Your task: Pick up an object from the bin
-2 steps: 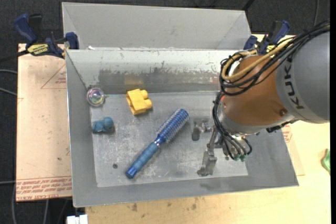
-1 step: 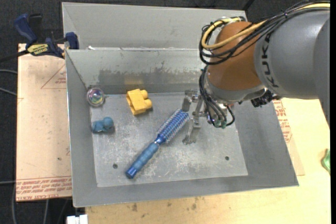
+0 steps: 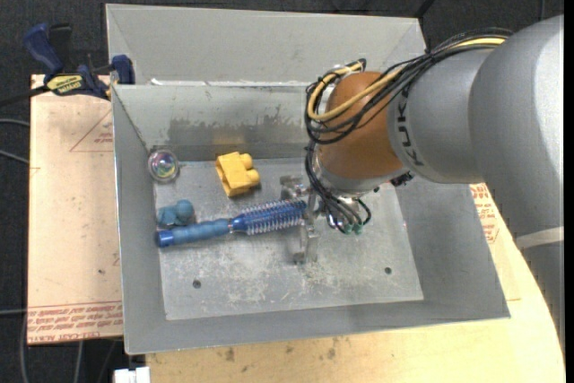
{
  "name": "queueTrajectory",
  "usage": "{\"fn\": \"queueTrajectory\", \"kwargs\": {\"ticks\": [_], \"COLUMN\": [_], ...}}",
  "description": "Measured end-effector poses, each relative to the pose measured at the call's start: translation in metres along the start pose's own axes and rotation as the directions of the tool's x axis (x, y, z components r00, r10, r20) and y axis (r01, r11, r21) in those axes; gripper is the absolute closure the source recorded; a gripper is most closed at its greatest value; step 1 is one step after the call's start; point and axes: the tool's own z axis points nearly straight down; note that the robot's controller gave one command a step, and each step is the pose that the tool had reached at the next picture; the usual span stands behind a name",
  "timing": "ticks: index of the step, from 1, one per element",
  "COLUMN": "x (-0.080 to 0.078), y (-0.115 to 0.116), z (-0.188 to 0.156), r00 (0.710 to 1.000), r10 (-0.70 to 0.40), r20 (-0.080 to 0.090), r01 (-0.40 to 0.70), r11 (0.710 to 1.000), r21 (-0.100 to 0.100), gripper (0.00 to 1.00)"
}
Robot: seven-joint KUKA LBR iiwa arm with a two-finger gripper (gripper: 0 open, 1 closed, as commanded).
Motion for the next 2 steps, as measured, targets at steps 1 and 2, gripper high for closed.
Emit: {"fn": "queueTrajectory", "kwargs": {"ticks": [1, 2], "x": [0.000, 0.036], "y": [0.000, 0.003], "z": [-0.002, -0.153], "r00": [1.000, 1.000], "r10": [-0.001, 0.027], "r20": [0.001, 0.009], "r01": [0.001, -0.027], "r11": [1.000, 1.000], "r21": [0.001, 0.001], "gripper": [1.00, 1.00]}}
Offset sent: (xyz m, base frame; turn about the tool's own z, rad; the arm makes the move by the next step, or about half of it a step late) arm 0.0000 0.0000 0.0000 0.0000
